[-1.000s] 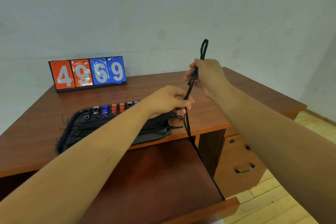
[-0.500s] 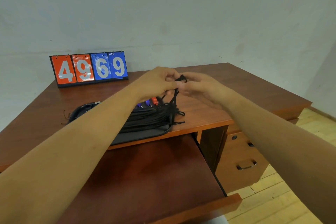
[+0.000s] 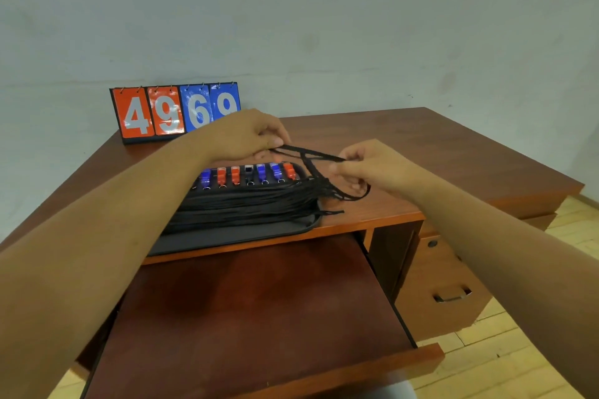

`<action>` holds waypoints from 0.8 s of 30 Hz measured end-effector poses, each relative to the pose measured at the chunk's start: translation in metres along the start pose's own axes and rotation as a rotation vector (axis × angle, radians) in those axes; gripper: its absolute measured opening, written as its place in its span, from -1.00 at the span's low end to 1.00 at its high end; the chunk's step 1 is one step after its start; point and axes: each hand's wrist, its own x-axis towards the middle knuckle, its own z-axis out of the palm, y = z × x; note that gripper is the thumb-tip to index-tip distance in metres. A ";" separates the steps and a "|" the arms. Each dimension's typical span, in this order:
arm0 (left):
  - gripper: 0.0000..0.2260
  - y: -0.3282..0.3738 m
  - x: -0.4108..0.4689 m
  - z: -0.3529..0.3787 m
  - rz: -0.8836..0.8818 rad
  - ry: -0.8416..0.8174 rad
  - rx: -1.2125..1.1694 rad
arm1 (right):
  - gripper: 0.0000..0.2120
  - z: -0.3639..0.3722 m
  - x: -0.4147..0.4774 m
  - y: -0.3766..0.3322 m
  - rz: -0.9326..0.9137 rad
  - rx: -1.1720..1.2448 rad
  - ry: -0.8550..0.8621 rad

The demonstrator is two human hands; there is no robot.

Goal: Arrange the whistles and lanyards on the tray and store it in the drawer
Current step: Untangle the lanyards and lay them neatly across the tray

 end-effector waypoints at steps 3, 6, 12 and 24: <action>-0.86 0.000 0.000 -0.001 0.032 0.006 -0.015 | -0.54 0.008 0.003 -0.004 0.017 -0.397 0.113; -0.86 0.011 0.001 -0.001 0.088 0.006 0.002 | -0.38 0.017 0.000 -0.026 -0.134 -0.104 0.017; -0.86 0.016 -0.001 -0.004 0.148 -0.026 -0.005 | -0.85 0.041 0.009 -0.041 -0.146 0.297 -0.041; -0.78 -0.049 -0.052 -0.004 -0.055 -0.009 -0.014 | -0.74 0.047 0.010 -0.023 -0.090 0.080 -0.186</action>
